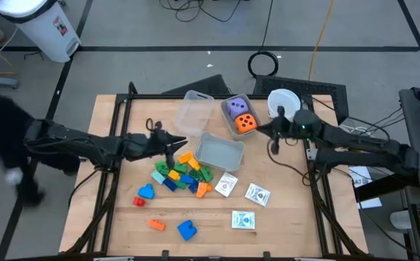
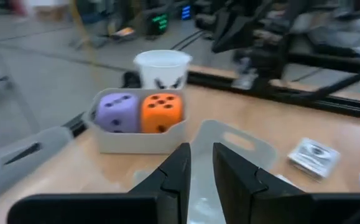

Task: Pick & Place Toys
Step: Put the black playing card box into the transparent bin

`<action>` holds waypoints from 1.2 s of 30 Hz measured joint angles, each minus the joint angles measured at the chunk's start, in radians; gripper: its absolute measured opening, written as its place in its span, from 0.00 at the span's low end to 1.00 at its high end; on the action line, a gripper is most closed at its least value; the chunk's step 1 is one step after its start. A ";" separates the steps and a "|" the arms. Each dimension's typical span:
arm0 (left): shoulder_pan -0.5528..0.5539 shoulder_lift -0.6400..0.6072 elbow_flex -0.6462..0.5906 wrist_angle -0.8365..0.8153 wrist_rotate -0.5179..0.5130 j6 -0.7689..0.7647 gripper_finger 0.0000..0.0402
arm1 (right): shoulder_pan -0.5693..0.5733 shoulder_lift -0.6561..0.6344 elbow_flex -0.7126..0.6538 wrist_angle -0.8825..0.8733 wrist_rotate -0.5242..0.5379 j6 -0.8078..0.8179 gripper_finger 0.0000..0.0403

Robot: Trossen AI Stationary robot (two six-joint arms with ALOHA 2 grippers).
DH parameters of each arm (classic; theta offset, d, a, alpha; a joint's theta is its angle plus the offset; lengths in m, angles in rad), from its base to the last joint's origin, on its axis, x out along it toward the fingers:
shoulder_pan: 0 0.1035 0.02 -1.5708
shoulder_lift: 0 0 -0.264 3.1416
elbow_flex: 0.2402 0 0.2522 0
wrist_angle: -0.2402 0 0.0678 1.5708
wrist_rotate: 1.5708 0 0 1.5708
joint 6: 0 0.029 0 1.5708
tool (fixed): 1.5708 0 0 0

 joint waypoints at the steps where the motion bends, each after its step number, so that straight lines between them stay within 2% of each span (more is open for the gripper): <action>1: 0.007 -0.015 -0.026 0.042 0.036 0.008 0.18 | 0.008 -0.018 -0.020 0.006 0.000 0.015 0.00; 5: 0.040 -0.061 -0.096 0.153 0.150 -0.001 0.18 | 0.035 -0.062 -0.082 0.006 -0.001 0.038 0.00; 10: 0.067 -0.072 -0.109 0.162 0.204 -0.029 0.18 | 0.054 -0.076 -0.142 0.101 -0.004 0.037 0.00; 17: 0.068 -0.055 -0.109 0.165 0.154 -0.028 0.18 | 0.097 -0.076 -0.174 0.199 -0.007 0.089 0.00; 19: 0.068 -0.057 -0.109 0.171 0.114 -0.031 0.18 | 0.134 -0.076 -0.174 0.224 -0.010 0.123 0.01; 21: 0.068 -0.056 -0.109 0.165 0.079 -0.032 0.18 | 0.191 -0.070 -0.174 0.267 -0.056 0.128 0.03; 25: 0.068 -0.057 -0.109 0.169 0.063 -0.031 0.18 | 0.366 -0.020 -0.174 0.451 -0.137 0.143 0.17; 30: 0.068 -0.057 -0.109 0.168 0.062 -0.059 0.18 | 0.666 0.117 -0.174 0.725 -0.125 0.108 0.43; 33: 0.068 -0.057 -0.109 0.168 0.062 -0.060 0.18 | 0.851 0.223 -0.171 0.876 -0.029 0.090 0.62; 36: 0.068 -0.057 -0.109 0.167 0.062 -0.054 0.18 | 1.005 0.302 -0.087 0.828 0.165 0.032 0.78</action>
